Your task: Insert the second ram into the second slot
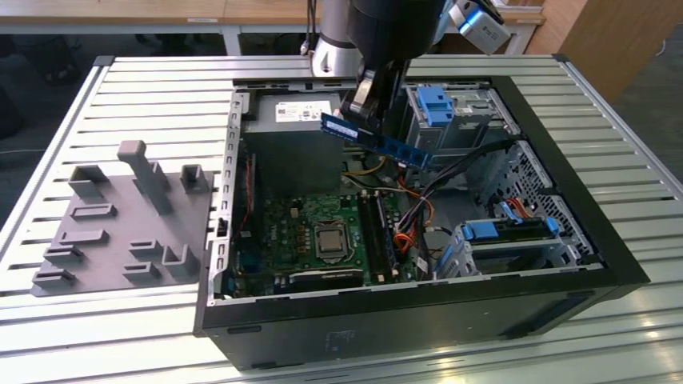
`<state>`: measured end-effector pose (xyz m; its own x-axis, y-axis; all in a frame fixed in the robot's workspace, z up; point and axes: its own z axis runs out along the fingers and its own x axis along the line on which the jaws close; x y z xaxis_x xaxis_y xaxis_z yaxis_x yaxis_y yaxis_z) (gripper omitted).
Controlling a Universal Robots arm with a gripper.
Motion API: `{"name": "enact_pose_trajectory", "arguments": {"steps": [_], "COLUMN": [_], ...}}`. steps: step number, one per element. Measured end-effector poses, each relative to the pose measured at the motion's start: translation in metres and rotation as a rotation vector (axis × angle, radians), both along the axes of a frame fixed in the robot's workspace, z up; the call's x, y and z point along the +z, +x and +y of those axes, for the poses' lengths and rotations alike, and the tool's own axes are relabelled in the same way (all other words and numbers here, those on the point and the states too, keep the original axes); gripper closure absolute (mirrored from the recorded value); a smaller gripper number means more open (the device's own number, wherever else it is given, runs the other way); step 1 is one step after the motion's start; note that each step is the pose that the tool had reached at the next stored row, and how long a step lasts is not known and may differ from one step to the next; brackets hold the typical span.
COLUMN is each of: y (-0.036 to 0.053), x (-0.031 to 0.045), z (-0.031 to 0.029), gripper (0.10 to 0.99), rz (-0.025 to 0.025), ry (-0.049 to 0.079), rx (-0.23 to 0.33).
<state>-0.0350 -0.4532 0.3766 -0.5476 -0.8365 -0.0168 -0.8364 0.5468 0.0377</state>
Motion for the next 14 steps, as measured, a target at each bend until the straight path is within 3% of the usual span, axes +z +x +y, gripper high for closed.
{"name": "enact_pose_trajectory", "arguments": {"steps": [14], "y": [0.0000], "x": [-0.0001], "z": [0.0000], "gripper": [0.949], "rz": [0.0001], "ry": [0.000], "rx": [-0.029]}}
